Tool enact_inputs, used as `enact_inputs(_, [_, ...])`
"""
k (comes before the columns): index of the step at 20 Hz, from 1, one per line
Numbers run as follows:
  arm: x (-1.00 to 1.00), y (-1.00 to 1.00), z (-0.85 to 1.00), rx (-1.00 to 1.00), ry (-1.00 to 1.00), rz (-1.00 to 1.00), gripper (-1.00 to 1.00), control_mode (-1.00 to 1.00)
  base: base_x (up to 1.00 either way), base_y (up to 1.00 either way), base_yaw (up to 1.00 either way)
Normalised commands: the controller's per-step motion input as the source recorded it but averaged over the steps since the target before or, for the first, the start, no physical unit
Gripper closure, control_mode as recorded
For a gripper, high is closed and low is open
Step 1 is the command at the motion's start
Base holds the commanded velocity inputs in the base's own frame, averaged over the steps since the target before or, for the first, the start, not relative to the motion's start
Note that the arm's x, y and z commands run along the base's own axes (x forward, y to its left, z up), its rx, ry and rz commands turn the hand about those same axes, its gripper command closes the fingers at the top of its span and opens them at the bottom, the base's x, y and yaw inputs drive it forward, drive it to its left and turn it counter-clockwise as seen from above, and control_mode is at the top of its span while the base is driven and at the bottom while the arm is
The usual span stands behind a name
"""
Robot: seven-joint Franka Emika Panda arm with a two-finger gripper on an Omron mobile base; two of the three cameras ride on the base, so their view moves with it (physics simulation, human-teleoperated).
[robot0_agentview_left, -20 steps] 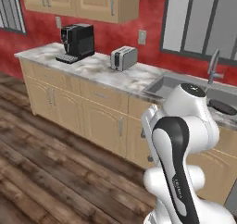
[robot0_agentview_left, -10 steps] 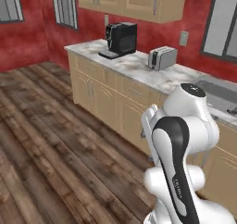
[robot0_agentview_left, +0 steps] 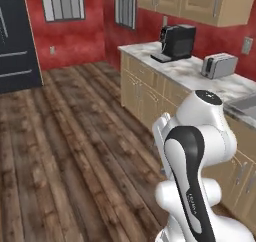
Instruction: Move the pot and pan from the stove into the sink.
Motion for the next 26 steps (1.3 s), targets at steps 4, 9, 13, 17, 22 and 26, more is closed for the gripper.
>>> enact_inputs(4, [0.00, 0.00, 0.00, 0.00, 0.00, 0.00, -1.00, 1.00, -0.27, -0.09, 0.45])
enact_inputs(9, [0.00, 0.00, 0.00, 0.00, 0.00, 0.00, -1.00, 1.00, -0.22, -0.05, 0.46])
enact_inputs(13, [0.00, 0.00, 0.00, 0.00, 0.00, 0.00, -1.00, 1.00, -0.21, -0.04, 0.47])
enact_inputs(17, [0.00, 0.00, 0.00, 0.00, 0.00, 0.00, -1.00, 1.00, -0.19, -0.03, 0.47])
enact_inputs(22, [0.00, 0.00, 0.00, 0.00, 0.00, 0.00, -1.00, 1.00, -0.17, -0.02, 0.48])
enact_inputs(26, [0.00, 0.00, 0.00, 0.00, 0.00, 0.00, -1.00, 1.00, -0.15, -0.01, 0.48])
